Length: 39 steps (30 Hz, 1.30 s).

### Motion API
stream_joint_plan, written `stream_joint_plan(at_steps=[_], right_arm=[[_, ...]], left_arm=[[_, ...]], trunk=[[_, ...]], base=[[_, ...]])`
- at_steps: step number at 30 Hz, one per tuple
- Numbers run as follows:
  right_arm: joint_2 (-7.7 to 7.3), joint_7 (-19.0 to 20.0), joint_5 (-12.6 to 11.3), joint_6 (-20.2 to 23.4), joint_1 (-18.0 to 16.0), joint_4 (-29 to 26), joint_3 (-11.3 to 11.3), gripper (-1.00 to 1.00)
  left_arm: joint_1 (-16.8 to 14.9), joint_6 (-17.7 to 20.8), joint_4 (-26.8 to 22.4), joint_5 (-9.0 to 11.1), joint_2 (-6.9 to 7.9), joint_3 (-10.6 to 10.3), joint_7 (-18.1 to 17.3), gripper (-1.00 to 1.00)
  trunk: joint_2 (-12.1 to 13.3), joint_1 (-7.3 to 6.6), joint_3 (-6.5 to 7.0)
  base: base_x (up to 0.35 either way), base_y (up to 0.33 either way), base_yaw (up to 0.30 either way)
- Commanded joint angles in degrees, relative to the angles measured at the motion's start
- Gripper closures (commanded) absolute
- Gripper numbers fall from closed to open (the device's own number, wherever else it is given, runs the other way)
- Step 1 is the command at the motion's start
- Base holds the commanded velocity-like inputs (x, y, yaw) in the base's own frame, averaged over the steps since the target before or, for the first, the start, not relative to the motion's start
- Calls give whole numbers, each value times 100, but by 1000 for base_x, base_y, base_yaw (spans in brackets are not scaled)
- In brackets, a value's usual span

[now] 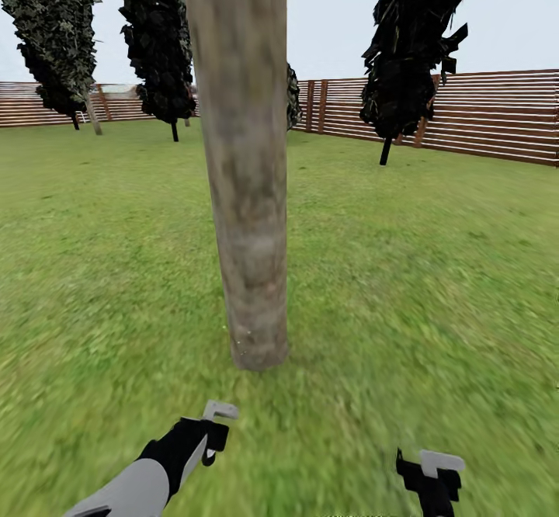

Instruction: In the garden, pick up the pesticide atomizer on the floor and spray pesticide onto both trees until each tree trunk is fully covered.

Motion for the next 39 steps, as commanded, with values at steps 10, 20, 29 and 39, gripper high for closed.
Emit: stream_joint_plan(at_steps=[10, 20, 29, 39], right_arm=[[-1, -9, -55, -15, -4, 11, 32, -100], [-9, -9, -38, -18, -4, 19, 35, -100], [-1, -3, -35, -18, -4, 19, 48, -100], [8, 0, -28, -18, 5, 20, 63, -100]], left_arm=[[-33, 260, -64, -47, -34, 15, -30, 100], [-839, 1616, -680, 234, 28, 25, -77, 100], [-925, 1795, -1132, 217, -102, -17, -91, 100], [-1333, 2179, -1187, 217, -125, -27, -385, 100]], trunk=[[-2, -1, -5], [-2, -1, -5], [-2, -1, -5], [-2, -1, -5]], base=[[-111, 0, -285], [-27, 0, -67], [-120, 32, 0], [-12, 3, 0]])
